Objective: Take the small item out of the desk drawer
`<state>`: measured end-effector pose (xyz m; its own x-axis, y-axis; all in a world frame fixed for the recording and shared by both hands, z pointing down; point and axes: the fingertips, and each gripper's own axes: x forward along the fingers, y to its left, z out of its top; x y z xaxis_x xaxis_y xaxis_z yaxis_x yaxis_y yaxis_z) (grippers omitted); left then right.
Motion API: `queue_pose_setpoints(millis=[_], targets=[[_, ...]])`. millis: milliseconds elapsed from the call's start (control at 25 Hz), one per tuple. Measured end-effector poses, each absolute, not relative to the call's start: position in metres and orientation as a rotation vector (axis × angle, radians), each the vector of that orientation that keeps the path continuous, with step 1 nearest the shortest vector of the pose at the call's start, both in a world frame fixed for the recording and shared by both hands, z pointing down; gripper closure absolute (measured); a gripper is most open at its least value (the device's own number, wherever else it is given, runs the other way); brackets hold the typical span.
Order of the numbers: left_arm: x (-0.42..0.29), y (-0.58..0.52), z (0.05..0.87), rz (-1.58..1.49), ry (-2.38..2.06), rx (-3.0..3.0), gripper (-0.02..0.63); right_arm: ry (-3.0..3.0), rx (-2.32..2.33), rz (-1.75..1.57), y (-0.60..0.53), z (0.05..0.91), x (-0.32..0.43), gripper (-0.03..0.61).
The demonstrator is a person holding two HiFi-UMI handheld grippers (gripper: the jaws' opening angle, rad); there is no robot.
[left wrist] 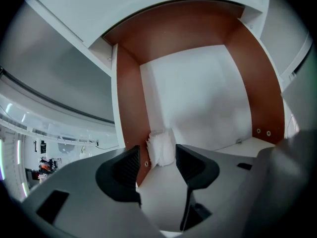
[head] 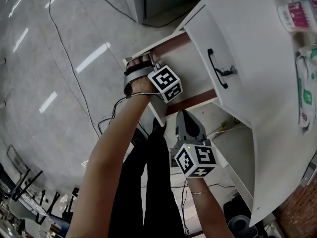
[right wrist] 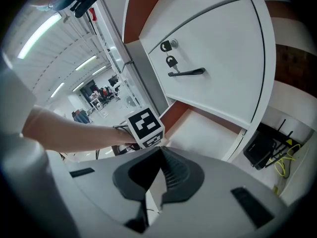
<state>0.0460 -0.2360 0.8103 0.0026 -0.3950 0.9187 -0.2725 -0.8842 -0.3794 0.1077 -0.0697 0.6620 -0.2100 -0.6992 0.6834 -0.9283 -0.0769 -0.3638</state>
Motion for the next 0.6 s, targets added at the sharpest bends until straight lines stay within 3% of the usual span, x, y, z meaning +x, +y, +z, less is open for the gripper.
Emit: queue_pose_setpoints(millis=[600], targets=[[0.042,-0.237,0.85,-2.311,0.556,-1.99,0.387,-1.891,1.762,1.183,-0.077,0.683,0.107,0.572]])
